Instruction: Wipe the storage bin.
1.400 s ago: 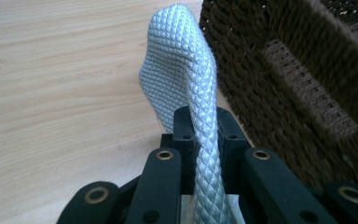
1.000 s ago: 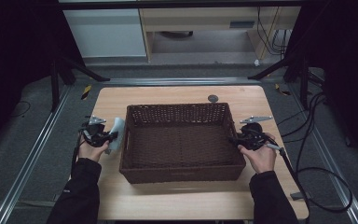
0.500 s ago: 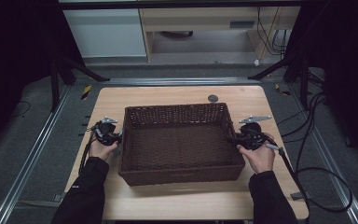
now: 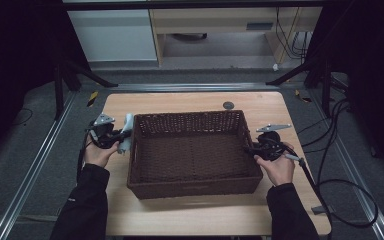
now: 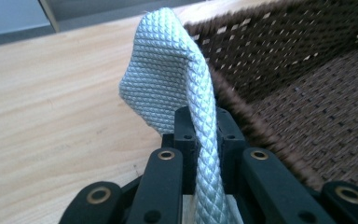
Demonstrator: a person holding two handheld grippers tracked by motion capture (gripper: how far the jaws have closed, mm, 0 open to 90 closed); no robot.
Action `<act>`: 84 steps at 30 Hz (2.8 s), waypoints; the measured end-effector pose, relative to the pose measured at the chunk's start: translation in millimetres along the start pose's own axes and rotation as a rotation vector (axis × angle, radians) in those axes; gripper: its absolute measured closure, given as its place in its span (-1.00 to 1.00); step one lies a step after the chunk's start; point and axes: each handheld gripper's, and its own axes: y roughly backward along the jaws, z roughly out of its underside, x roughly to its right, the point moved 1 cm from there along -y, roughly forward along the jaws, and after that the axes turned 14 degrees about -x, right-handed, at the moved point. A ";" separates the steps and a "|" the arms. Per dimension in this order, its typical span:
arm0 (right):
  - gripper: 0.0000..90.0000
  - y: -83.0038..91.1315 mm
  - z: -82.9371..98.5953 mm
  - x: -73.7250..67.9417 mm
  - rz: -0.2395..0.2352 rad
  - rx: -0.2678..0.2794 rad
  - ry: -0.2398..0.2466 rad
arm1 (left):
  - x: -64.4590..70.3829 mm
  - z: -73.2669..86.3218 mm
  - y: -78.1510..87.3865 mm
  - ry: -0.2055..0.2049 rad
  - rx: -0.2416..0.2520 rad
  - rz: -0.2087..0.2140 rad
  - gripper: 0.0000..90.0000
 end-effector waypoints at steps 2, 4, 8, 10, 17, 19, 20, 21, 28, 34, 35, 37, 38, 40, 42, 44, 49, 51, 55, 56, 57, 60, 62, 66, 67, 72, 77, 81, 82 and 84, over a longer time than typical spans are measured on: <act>0.43 0.0 0.0 0.0 0.000 0.000 0.000 | -0.5 0.0 1.1 0.000 0.003 0.005 0.81; 0.43 0.0 0.0 0.1 0.000 0.000 0.001 | -1.1 0.9 -0.9 -0.002 -0.007 0.006 0.81; 0.43 -0.1 0.3 0.3 -0.001 0.002 0.001 | -0.4 6.6 -8.9 -0.006 -0.041 0.015 0.81; 0.43 0.0 0.4 0.2 0.001 0.002 0.003 | 0.5 12.7 -14.0 -0.008 -0.068 0.016 0.81; 0.43 0.1 0.3 0.1 0.002 0.002 0.004 | 3.5 49.7 -33.5 -0.016 -0.201 0.029 0.81; 0.43 0.1 0.2 0.0 0.004 0.001 0.005 | 1.7 52.1 -32.4 -0.005 -0.203 0.032 0.81; 0.43 0.2 0.1 -0.1 0.005 0.000 0.005 | 1.4 51.2 -31.1 -0.003 -0.194 0.032 0.81; 0.43 0.2 0.1 -0.1 0.005 0.000 0.005 | 1.5 49.1 -28.5 -0.002 -0.183 0.033 0.81; 0.43 0.1 0.2 0.1 0.005 0.000 0.003 | 8.5 28.8 7.2 -0.041 -0.058 0.021 0.81; 0.43 0.1 0.1 0.0 0.005 0.000 0.001 | 17.3 27.0 19.4 -0.073 -0.036 0.029 0.81; 0.43 0.1 0.2 0.0 0.006 -0.001 0.001 | 18.7 28.7 17.2 -0.076 -0.042 0.033 0.81; 0.43 0.1 0.2 -0.1 0.007 -0.001 0.002 | 19.3 32.5 13.4 -0.076 -0.064 0.037 0.81; 0.43 0.1 0.2 -0.1 0.007 -0.001 0.002 | 19.5 35.6 11.3 -0.068 -0.070 0.043 0.81; 0.43 0.1 0.2 -0.1 0.007 -0.001 0.001 | 20.0 43.1 5.6 -0.068 -0.100 0.052 0.81; 0.43 0.2 0.2 -0.1 0.007 -0.001 0.001 | 20.6 52.7 -3.8 -0.069 -0.141 0.056 0.81; 0.43 0.1 0.3 -0.1 0.007 -0.001 0.002 | 21.7 60.1 -11.6 -0.064 -0.176 0.072 0.81; 0.44 0.2 0.3 -0.2 0.008 0.000 -0.001 | 26.1 66.0 -19.2 -0.073 -0.211 0.086 0.81; 0.45 0.2 0.2 -0.3 0.008 0.000 -0.007 | 25.6 61.8 -13.6 -0.069 -0.185 0.083 0.81; 0.47 0.1 -0.5 -0.4 0.012 -0.001 -0.016 | 21.7 48.4 4.5 -0.065 -0.118 0.065 0.81; 0.47 0.1 -0.7 -0.3 0.013 -0.001 -0.020 | 21.2 45.3 8.6 -0.064 -0.102 0.064 0.81; 0.48 0.1 -0.8 -0.3 0.012 -0.001 -0.022 | 21.3 40.8 15.3 -0.069 -0.078 0.061 0.81; 0.49 0.2 -0.9 -0.3 0.013 -0.001 -0.031 | 24.8 34.8 26.5 -0.088 -0.047 0.056 0.81; 0.50 0.2 -1.1 -0.1 0.016 0.002 -0.037 | 27.7 34.9 27.7 -0.099 -0.048 0.055 0.81; 0.52 0.2 -1.4 0.3 0.021 0.009 -0.045 | 28.6 43.8 16.6 -0.091 -0.088 0.067 0.81; 0.52 0.2 -1.5 0.4 0.022 0.009 -0.046 | 28.9 47.5 12.3 -0.085 -0.102 0.076 0.81; 0.53 0.9 -1.5 2.1 0.037 0.009 -0.054 | 35.7 64.8 -11.8 -0.095 -0.199 0.104 0.81; 0.52 1.9 -1.1 3.6 0.051 0.009 -0.060 | 36.1 61.8 -10.5 -0.104 -0.185 0.105 0.81; 0.48 2.5 -1.3 3.3 0.046 0.011 -0.056 | 32.0 53.6 6.9 -0.098 -0.124 0.097 0.81; 0.44 2.9 -1.3 3.2 0.048 0.012 -0.053 | 31.9 51.0 12.8 -0.096 -0.103 0.096 0.81; 0.40 4.4 -1.3 3.1 0.053 0.022 -0.050 | 32.3 48.3 19.8 -0.102 -0.081 0.095 0.81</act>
